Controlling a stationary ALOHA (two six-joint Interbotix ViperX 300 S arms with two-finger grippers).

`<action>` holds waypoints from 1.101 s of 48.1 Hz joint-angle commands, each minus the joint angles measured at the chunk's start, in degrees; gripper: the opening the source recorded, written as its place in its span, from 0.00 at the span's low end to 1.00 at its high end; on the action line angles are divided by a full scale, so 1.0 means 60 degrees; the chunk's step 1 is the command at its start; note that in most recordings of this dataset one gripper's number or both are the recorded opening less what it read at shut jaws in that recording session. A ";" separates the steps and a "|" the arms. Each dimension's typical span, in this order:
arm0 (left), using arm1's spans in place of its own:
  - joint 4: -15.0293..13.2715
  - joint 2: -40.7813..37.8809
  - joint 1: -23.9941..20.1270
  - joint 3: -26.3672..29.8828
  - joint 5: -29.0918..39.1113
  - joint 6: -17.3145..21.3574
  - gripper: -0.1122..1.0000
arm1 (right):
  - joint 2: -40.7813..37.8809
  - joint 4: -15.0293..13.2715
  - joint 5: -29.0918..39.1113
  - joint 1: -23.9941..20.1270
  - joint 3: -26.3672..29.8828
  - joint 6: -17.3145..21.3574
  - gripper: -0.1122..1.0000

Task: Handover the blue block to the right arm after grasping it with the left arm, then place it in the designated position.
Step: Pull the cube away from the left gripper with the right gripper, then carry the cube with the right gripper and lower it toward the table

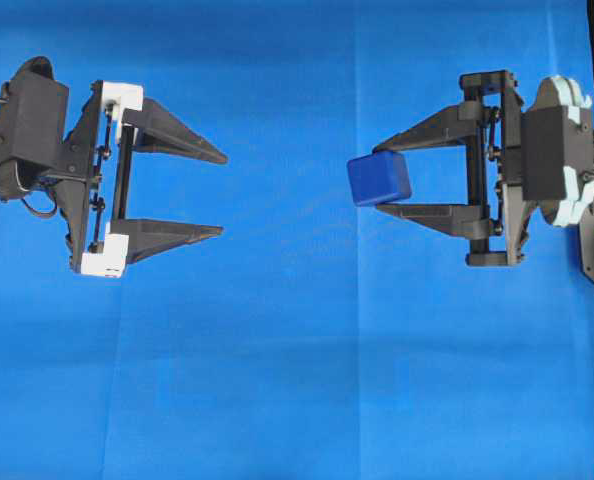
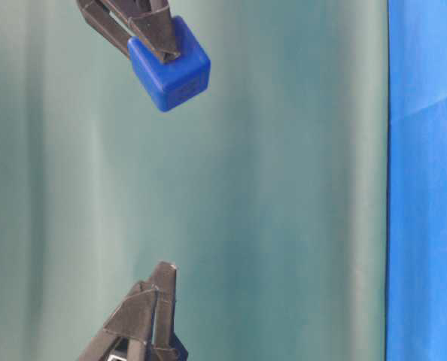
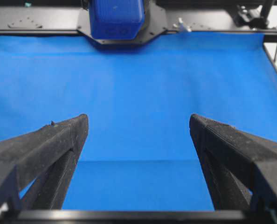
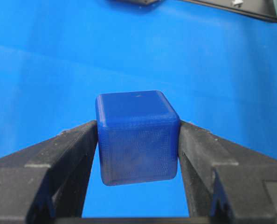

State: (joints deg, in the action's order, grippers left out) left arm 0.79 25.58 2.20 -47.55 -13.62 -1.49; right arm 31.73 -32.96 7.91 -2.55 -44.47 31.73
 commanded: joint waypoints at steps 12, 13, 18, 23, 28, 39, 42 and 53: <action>0.0000 0.0044 -0.0029 0.0176 -0.0044 -0.0015 0.94 | 0.0103 0.0029 -0.0029 0.0000 0.0132 0.0029 0.46; -0.0015 0.0059 -0.0015 0.0176 -0.0029 -0.0015 0.94 | 0.0103 0.0044 -0.0029 -0.0015 0.0132 0.0029 0.46; 0.0000 0.0059 -0.0015 0.0176 -0.0044 -0.0015 0.94 | 0.0103 0.0029 -0.0029 -0.0015 0.0146 0.0029 0.46; 0.0000 0.0059 -0.0015 0.0176 -0.0029 -0.0015 0.94 | 0.0103 0.0029 -0.0029 -0.0015 0.0161 0.0029 0.44; -0.0015 0.0059 -0.0015 0.0176 -0.0044 -0.0015 0.94 | 0.0103 0.0029 -0.0029 0.0000 0.0161 0.0029 0.44; 0.0000 0.0059 -0.0015 0.0176 -0.0029 -0.0015 0.94 | 0.0103 0.0044 -0.0029 -0.0015 0.0161 0.0029 0.44; 0.0000 0.0059 -0.0015 0.0176 -0.0044 -0.0015 0.94 | 0.0103 0.0029 -0.0029 0.0000 0.0161 0.0029 0.44; -0.0015 0.0044 -0.0029 0.0176 -0.0044 0.0000 0.94 | 0.0103 0.0029 -0.0029 0.0000 0.0161 0.0029 0.44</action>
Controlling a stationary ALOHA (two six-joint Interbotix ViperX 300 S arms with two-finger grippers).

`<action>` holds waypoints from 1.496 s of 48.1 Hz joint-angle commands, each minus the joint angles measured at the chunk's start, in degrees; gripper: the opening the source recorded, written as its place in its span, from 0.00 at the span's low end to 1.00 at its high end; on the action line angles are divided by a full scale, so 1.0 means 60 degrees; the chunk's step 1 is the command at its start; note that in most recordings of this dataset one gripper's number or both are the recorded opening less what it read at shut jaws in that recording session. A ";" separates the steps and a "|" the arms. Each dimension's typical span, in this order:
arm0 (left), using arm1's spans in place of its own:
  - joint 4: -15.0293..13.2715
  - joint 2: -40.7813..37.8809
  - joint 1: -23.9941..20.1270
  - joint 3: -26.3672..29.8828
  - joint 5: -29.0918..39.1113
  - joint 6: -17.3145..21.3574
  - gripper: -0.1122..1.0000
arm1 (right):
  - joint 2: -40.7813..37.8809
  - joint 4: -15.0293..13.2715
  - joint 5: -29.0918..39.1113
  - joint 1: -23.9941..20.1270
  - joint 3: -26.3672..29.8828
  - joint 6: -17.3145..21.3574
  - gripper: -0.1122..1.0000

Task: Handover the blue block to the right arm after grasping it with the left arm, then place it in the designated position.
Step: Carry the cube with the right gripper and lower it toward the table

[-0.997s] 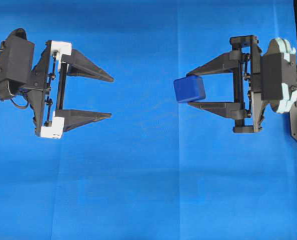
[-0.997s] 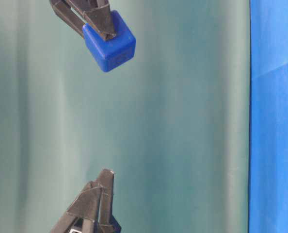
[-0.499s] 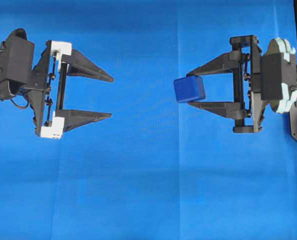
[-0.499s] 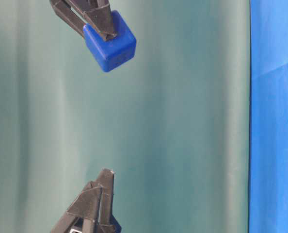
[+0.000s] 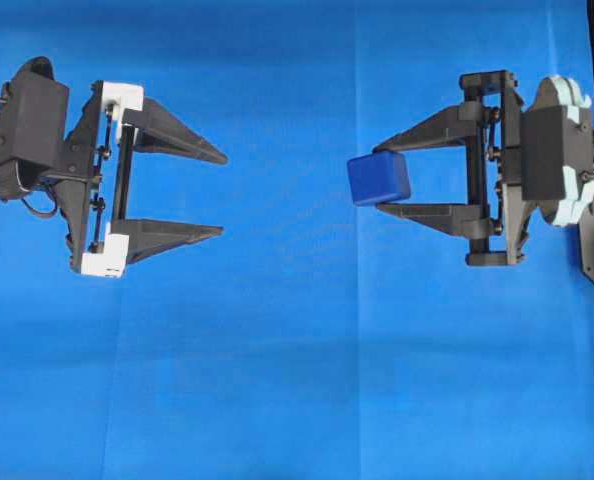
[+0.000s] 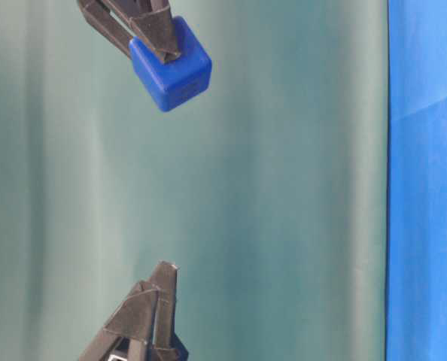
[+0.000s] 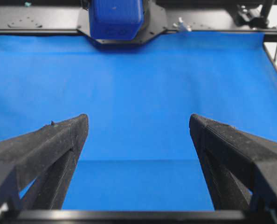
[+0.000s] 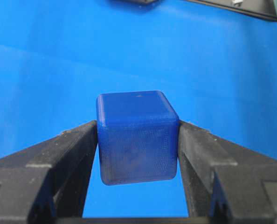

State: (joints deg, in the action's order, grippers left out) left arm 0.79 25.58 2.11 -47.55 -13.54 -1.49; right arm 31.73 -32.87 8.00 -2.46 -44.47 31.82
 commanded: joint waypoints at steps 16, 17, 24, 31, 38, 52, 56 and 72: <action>-0.0015 0.0044 0.0000 0.0176 -0.0059 0.0000 0.94 | 0.0103 0.0015 -0.0015 -0.0015 0.0146 0.0015 0.44; 0.0000 0.0044 0.0000 0.0176 -0.0059 0.0000 0.94 | 0.0103 0.0029 0.0015 -0.0015 0.0161 0.0029 0.44; -0.0015 0.0044 0.0000 0.0176 -0.0059 -0.0015 0.94 | 0.0190 0.0088 0.0322 -0.0044 0.0117 0.0059 0.44; -0.0015 0.0044 0.0000 0.0190 -0.0059 0.0000 0.94 | 0.0220 0.0234 0.1128 -0.0220 0.0117 0.0059 0.44; 0.0000 0.0044 0.0000 0.0205 -0.0044 0.0000 0.94 | 0.0220 0.0425 0.2124 -0.0425 0.0103 0.0059 0.44; -0.0015 0.0029 -0.0015 0.0234 -0.0059 -0.0015 0.94 | 0.0220 0.0601 0.3062 -0.0557 0.0103 0.0029 0.44; 0.0000 0.0015 -0.0029 0.0249 -0.0059 0.0000 0.94 | 0.0220 0.0601 0.3047 -0.0557 0.0103 0.0015 0.44; 0.0000 0.0000 -0.0029 0.0249 -0.0059 -0.0015 0.94 | 0.0220 0.0586 0.3003 -0.0557 0.0103 0.0000 0.44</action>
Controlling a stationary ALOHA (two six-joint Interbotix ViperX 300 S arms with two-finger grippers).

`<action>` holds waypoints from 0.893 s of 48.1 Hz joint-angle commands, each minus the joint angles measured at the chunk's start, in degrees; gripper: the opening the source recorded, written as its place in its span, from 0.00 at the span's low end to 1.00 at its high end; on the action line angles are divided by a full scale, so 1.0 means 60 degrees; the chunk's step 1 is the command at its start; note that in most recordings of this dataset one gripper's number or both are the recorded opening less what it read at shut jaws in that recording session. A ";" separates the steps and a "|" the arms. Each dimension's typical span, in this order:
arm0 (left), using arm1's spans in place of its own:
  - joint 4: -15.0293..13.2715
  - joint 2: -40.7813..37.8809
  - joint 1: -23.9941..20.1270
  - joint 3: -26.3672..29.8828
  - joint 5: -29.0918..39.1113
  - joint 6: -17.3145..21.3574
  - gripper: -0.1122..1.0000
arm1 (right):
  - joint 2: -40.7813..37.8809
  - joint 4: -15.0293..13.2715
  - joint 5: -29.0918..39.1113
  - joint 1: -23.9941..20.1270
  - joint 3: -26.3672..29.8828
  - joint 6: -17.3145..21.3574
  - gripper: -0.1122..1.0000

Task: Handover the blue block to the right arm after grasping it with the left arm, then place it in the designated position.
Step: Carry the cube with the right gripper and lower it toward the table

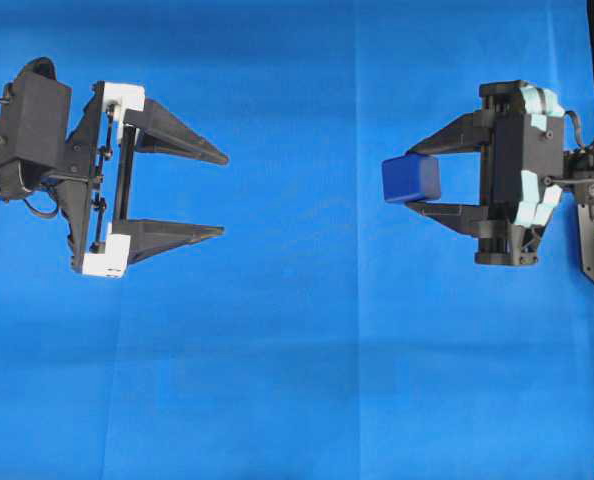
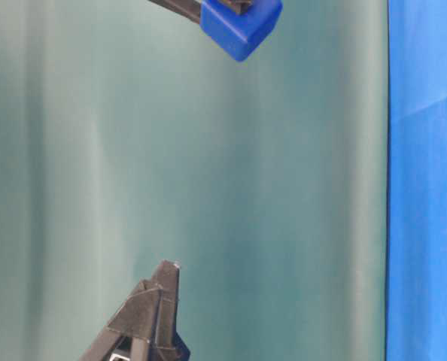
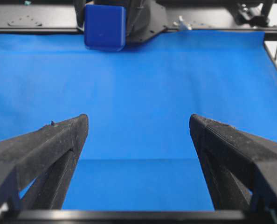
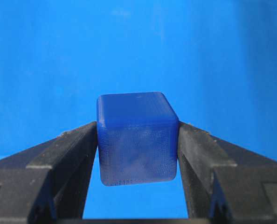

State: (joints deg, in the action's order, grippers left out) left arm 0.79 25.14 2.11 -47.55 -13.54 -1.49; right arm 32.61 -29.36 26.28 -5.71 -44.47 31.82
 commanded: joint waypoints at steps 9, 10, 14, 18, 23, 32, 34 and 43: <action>-0.0015 0.0073 -0.0029 0.0249 -0.0059 -0.0015 0.94 | 0.0073 0.0000 -0.0073 -0.0015 0.0103 0.0000 0.44; -0.0015 0.0073 -0.0029 0.0249 -0.0059 0.0000 0.94 | 0.0073 0.0000 -0.0088 -0.0015 0.0103 0.0000 0.44; -0.0015 0.0073 -0.0029 0.0249 -0.0059 -0.0015 0.94 | 0.0073 0.0000 -0.0132 -0.0015 0.0103 0.0000 0.44; -0.0015 0.0073 -0.0029 0.0249 -0.0059 0.0000 0.94 | 0.0073 0.0000 -0.0132 -0.0015 0.0103 0.0000 0.44; 0.0000 0.0073 -0.0029 0.0264 -0.0059 -0.0015 0.94 | 0.0073 0.0000 -0.0117 -0.0015 0.0103 0.0015 0.44; 0.0000 0.0073 -0.0029 0.0249 -0.0059 -0.0015 0.94 | 0.0073 0.0000 -0.0132 -0.0015 0.0088 0.0000 0.44; 0.0000 0.0073 -0.0029 0.0249 -0.0059 -0.0015 0.94 | 0.0059 0.0015 -0.0132 -0.0015 0.0088 0.0015 0.44; -0.0015 0.0073 -0.0029 0.0249 -0.0059 0.0000 0.94 | -0.0293 0.0000 -0.0645 0.0000 0.0044 0.0015 0.44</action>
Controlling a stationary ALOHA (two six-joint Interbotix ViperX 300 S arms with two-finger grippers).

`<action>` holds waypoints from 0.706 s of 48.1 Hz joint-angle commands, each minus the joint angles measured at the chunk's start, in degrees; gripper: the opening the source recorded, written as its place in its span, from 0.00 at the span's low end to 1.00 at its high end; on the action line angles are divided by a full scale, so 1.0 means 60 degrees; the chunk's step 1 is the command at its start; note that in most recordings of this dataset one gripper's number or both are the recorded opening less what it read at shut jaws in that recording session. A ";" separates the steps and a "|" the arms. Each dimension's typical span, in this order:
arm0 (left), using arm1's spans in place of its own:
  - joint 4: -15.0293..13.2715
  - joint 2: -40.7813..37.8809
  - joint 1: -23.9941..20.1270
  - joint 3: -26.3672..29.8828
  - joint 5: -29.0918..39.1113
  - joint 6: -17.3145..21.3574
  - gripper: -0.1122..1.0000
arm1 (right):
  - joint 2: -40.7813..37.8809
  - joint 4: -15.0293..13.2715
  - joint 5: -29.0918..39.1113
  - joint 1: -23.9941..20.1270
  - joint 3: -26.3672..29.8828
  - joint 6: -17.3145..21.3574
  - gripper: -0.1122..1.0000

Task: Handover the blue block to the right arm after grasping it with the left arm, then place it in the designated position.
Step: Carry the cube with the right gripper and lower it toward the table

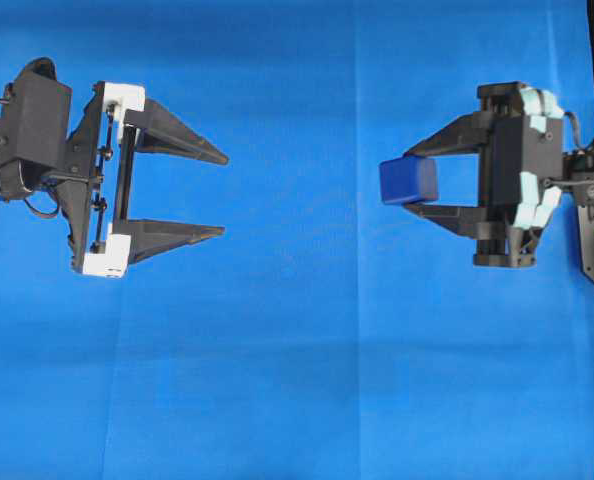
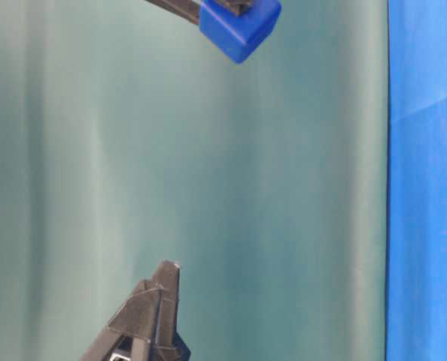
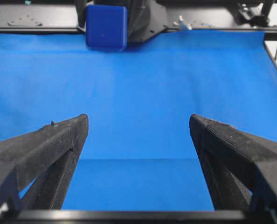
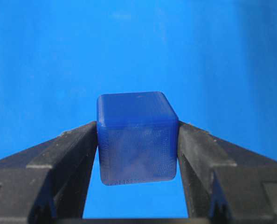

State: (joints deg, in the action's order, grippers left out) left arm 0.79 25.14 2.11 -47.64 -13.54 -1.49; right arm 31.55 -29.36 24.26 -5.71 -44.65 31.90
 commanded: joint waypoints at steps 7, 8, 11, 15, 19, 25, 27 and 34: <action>0.0000 0.0073 -0.0044 0.0264 -0.0059 0.0000 0.94 | -0.0806 0.0000 -0.1274 0.0117 0.0029 0.0015 0.44; -0.0015 0.0073 -0.0029 0.0264 -0.0059 0.0000 0.94 | -0.0908 0.0000 -0.1392 0.0146 0.0029 0.0015 0.44; -0.0015 0.0059 -0.0029 0.0264 -0.0059 -0.0015 0.94 | -0.1201 0.0015 -0.1685 0.0234 0.0029 0.0029 0.44; -0.0015 0.0073 -0.0029 0.0264 -0.0059 -0.0015 0.94 | -0.1597 0.0015 -0.2109 0.0337 0.0044 0.0029 0.44; -0.0015 0.0073 -0.0029 0.0264 -0.0059 -0.0015 0.94 | -0.2095 0.0015 -0.2754 0.0439 0.0073 0.0029 0.44; -0.0015 0.0073 -0.0029 0.0264 -0.0044 -0.0015 0.94 | -0.2769 0.0015 -0.3662 0.0586 0.0103 0.0029 0.44; -0.0015 0.0073 -0.0029 0.0264 -0.0044 -0.0015 0.94 | -0.3018 0.0015 -0.3926 0.0645 0.0103 0.0029 0.44; 0.0000 0.0059 -0.0015 0.0264 -0.0044 -0.0015 0.94 | -0.3940 0.0015 -0.4819 0.0894 0.0103 0.0029 0.44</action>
State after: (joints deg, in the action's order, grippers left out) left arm 0.79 25.14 2.11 -47.55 -13.54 -1.49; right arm 9.84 -29.36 -1.49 -1.23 -45.18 31.99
